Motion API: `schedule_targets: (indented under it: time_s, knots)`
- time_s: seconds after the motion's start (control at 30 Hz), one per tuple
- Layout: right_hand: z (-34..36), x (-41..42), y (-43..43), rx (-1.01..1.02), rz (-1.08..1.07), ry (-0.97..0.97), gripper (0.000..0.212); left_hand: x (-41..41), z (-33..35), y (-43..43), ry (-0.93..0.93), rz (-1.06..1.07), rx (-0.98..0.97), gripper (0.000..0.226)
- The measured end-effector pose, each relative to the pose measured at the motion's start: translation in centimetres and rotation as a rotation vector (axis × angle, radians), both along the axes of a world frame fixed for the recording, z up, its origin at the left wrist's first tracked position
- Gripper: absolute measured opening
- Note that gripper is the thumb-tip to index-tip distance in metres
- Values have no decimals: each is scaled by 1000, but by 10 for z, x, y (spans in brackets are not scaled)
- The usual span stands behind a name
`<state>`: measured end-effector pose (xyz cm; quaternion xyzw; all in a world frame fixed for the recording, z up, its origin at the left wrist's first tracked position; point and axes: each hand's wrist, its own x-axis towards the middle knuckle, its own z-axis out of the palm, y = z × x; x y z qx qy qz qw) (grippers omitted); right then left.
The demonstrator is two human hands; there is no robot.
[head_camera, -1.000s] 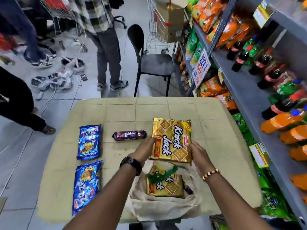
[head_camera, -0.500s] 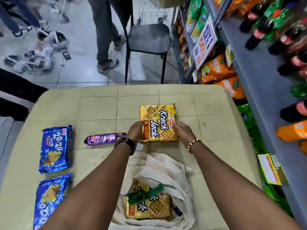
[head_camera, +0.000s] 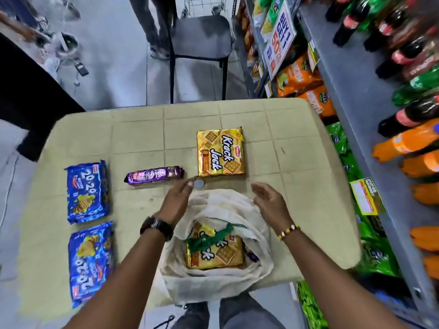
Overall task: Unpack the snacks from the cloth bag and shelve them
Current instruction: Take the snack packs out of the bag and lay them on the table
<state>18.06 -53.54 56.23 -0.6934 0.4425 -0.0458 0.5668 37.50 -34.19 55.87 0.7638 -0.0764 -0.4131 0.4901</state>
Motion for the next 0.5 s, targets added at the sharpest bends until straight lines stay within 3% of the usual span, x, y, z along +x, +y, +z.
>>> schedule_targets:
  time_s: [0.3,0.4,0.5]
  knots:
    - [-13,-80,119,42,-19,89,31,-75,-30,114,-75,56,162,20]
    - [-24,-85,143,6,63,181,30,-93,-38,127,-49,-93,170,30]
    - [-32,-83,151,-88,81,210,37,-102,-43,126,-89,-246,200,24]
